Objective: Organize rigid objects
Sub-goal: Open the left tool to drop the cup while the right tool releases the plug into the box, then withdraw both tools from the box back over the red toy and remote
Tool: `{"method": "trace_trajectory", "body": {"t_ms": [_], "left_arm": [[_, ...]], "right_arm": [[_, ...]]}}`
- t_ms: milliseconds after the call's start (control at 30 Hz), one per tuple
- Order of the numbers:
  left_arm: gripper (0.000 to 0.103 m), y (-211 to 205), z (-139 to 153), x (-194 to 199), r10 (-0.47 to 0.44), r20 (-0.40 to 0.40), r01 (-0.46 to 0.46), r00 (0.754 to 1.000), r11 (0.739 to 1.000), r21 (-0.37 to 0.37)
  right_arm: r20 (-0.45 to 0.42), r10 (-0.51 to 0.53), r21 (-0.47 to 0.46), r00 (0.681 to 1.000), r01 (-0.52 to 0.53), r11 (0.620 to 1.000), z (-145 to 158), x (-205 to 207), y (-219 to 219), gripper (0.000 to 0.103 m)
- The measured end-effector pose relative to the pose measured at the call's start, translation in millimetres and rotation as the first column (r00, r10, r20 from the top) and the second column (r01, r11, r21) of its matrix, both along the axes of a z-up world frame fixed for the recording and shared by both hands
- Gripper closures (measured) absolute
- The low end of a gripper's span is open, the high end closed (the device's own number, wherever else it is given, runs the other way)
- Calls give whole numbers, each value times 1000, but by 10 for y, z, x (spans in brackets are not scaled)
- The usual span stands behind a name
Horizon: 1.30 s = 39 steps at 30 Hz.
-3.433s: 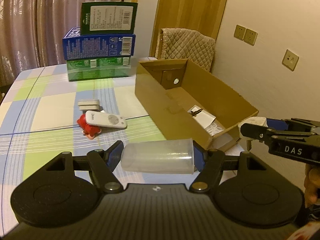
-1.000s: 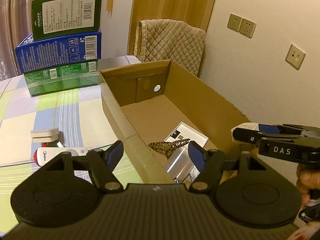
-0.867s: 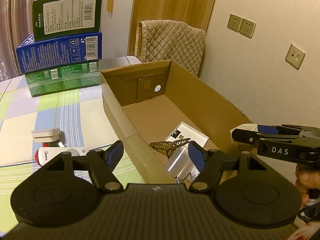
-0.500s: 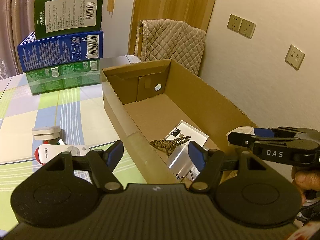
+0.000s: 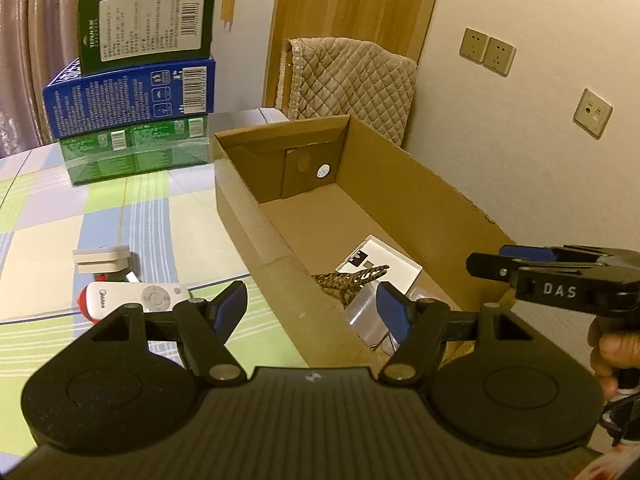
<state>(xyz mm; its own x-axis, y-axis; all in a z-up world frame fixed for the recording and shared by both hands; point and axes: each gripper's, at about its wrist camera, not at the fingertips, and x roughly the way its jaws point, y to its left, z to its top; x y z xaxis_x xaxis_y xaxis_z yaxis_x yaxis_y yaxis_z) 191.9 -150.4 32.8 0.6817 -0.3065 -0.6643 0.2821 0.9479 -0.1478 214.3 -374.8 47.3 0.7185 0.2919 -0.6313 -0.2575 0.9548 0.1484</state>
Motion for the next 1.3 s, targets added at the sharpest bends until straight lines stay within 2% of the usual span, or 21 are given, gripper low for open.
{"method": "trace_trajectory", "body": {"t_ms": [467,800,1300], "left_arm": [[36,393,92,-397,58,15,-58,998,998,-9],[36,917,125,-797,147,31,-147,989,989,18],[36,1562,43,-1177,256,18,-256,967,965,47]], "right_arm": [[32,20,51,999,-22,998,259,-457,180,54],[51,62,80,997,-66,995,374,-850,495,46],[22,144,65,989,-145,987,262,-1193,984,40]]}}
